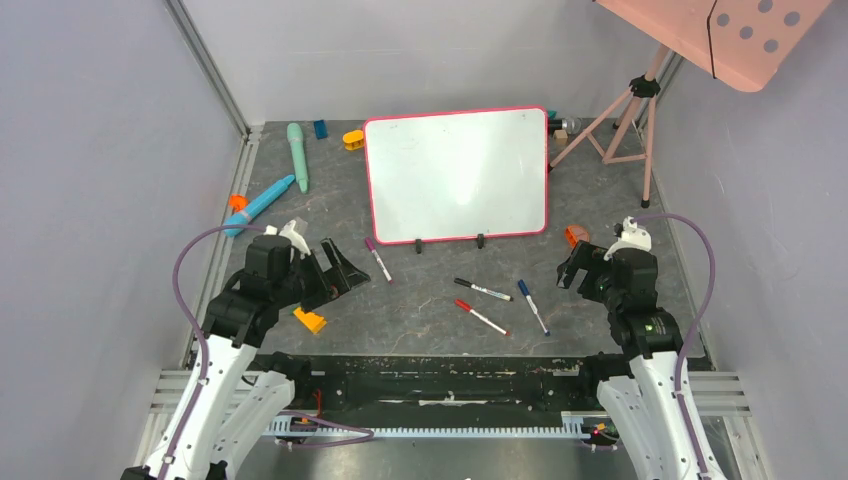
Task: Write a sentence on the whiteboard
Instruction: Open the whiteboard marker at the center of the board.
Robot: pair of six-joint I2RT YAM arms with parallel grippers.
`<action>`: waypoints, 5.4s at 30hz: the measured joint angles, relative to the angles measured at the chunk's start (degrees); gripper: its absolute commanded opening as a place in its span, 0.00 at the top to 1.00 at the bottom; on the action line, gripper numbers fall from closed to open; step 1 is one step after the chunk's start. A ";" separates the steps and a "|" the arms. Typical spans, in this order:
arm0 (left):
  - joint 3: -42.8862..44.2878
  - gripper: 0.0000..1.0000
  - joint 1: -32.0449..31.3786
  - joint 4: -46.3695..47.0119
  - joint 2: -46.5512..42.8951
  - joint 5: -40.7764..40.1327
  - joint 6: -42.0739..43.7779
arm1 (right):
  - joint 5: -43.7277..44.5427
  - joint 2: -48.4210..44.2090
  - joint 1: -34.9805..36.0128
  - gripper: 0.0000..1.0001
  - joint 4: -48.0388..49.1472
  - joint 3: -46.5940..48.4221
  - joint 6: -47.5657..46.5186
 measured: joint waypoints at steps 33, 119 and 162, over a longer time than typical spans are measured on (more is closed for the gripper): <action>-0.15 0.00 0.00 9.64 13.05 6.14 1.97 | -10.05 10.49 5.38 0.01 3.87 1.62 -5.57; 0.02 0.00 -2.21 8.74 14.16 -2.05 4.76 | 3.08 54.47 38.93 0.70 18.99 10.03 -15.82; -0.13 0.69 -4.87 35.67 23.56 16.90 -12.17 | -25.90 47.52 43.82 1.00 25.44 25.99 0.11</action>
